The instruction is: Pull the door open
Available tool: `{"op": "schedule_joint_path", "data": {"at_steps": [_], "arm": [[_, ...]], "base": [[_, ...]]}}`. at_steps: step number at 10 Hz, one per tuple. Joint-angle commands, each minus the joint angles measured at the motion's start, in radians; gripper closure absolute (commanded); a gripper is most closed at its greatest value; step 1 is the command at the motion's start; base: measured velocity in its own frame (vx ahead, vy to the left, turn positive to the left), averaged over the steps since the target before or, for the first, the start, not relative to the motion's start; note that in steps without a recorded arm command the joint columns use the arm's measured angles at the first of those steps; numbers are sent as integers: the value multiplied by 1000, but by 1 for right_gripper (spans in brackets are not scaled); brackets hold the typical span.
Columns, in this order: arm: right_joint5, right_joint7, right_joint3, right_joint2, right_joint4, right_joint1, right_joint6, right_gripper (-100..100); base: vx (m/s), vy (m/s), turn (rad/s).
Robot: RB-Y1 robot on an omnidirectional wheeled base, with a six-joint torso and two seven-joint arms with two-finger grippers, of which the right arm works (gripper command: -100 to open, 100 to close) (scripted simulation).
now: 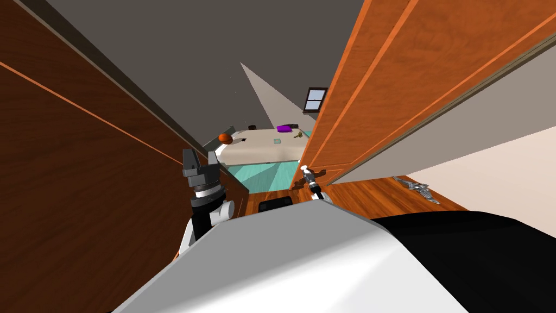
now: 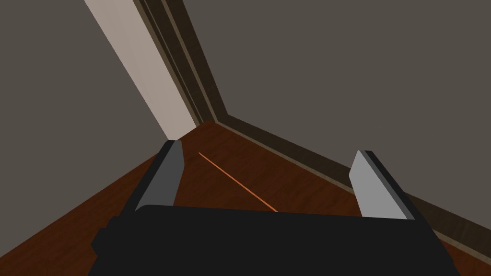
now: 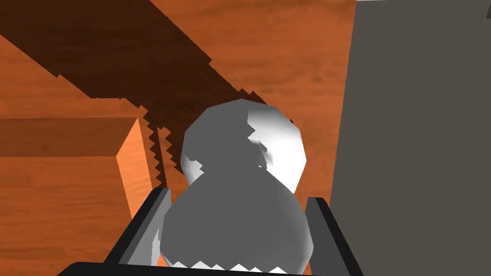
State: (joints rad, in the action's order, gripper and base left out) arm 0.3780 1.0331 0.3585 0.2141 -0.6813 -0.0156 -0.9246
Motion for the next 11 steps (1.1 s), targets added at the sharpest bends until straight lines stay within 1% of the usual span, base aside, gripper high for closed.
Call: {"op": "schedule_joint_path", "data": {"at_steps": [1, 5, 6, 8, 9, 10, 11], "arm": [[-10, -47, -9, 0, 3, 3, -2, 100], [-41, -160, -32, 4, 9, 9, -1, 100], [-41, -172, -32, 4, 9, 9, -1, 100], [-61, -235, -47, 7, 13, 13, -1, 100], [-61, -247, -47, 7, 13, 13, -1, 100], [-71, -284, -54, 9, 15, 15, -1, 100], [-81, -308, -62, 10, 17, 17, -1, 100]], "base": [[-21, -11, 23], [-29, -12, 23], [-20, -7, 7], [-25, -14, 27], [-25, -12, 11], [-21, -6, 8], [-32, -15, 28]]}}
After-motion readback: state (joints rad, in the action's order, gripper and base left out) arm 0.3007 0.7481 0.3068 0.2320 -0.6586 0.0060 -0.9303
